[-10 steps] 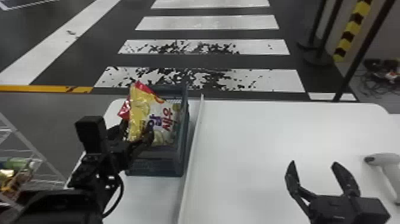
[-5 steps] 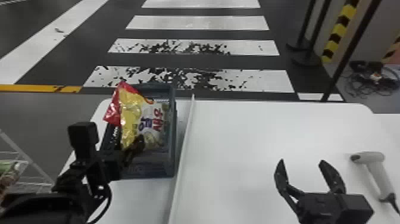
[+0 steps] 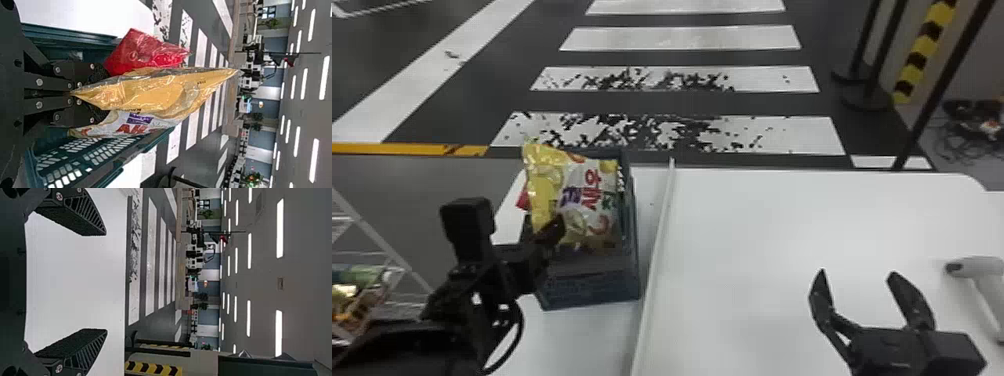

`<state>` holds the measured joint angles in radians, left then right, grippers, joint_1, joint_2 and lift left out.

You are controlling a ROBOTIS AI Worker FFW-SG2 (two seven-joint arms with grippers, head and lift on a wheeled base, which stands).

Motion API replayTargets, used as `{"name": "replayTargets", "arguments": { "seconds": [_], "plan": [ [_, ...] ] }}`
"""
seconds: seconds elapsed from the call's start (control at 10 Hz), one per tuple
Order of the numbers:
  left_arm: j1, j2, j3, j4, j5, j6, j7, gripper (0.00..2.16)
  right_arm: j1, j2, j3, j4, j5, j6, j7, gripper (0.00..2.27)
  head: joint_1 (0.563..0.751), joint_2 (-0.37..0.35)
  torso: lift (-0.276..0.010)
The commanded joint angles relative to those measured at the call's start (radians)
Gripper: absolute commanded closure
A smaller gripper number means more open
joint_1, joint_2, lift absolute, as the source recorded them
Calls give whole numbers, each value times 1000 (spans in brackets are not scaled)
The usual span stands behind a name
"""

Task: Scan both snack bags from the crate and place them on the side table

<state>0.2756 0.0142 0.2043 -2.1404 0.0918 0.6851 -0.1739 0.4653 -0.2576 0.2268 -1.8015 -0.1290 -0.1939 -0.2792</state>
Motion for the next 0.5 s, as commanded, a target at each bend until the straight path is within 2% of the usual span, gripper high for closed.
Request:
{"name": "replayTargets", "arguments": {
  "seconds": [0.0,0.2,0.3,0.4],
  "plan": [
    [-4,-2,6,-33,36,-8,5,2145,1,-2,0,-6,2,0,0,113,695,103,-95],
    [14,-5,38,-107,149,-2,7,2145,3,-3,0,-6,5,0,0,113,695,101,-95],
    [25,-5,69,-144,241,29,-1,2145,1,-3,0,-4,5,0,0,113,695,97,-95],
    [36,-5,118,-167,365,51,-26,2145,-2,-3,0,-4,5,0,0,113,695,92,-95]
  ]
}}
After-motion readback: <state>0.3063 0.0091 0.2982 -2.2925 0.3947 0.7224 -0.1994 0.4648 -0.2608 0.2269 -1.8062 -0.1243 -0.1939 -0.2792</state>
